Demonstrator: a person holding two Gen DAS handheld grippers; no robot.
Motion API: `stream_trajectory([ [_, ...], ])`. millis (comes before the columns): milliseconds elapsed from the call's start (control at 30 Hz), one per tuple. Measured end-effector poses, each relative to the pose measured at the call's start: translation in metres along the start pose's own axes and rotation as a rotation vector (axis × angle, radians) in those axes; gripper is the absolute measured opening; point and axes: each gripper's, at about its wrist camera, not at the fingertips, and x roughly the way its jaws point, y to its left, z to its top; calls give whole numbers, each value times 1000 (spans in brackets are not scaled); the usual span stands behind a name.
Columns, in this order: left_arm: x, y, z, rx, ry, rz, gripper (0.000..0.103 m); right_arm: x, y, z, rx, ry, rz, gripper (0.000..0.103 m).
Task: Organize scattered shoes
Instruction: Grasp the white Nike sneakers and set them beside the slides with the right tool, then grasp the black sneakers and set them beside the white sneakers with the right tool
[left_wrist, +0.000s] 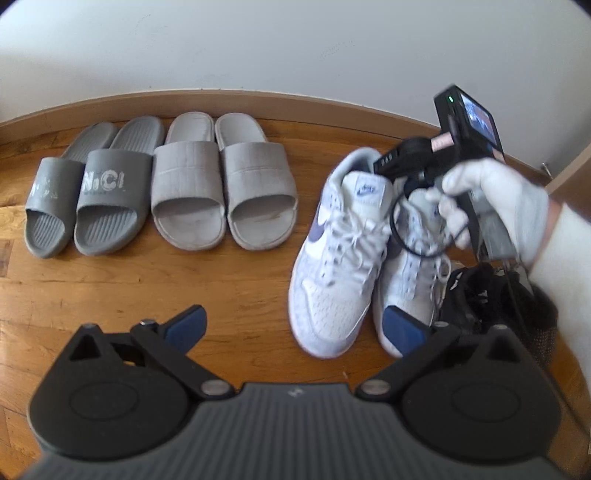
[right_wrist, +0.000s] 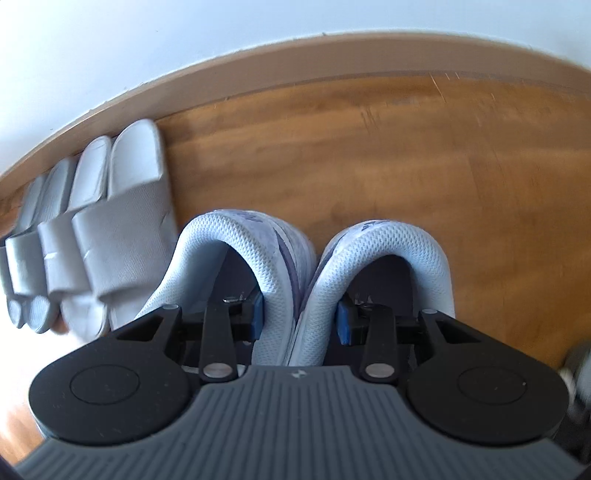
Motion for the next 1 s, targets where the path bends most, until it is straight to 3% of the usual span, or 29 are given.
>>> stream_trajectory([
  [200,14,8,-5,-10,-12,66,102,19,35,49,-104,-50,-16,35],
  [367,23,17,-5,-50,-21,93,102,41,48,77,-130,-39,-45,37],
  [500,21,17,-6,-79,-58,99,102,50,43,94,-107,-37,-53,37],
  [667,25,10,-11,-108,-48,81,102,51,33,117,-50,-57,-53,36],
  [767,30,5,-15,-110,-32,66,102,57,27,129,8,-27,-46,37],
  [867,31,-2,-17,-101,-30,69,102,59,30,127,11,-27,-64,43],
  [1000,24,-6,-22,-118,-25,60,102,48,24,119,20,-40,-18,59],
])
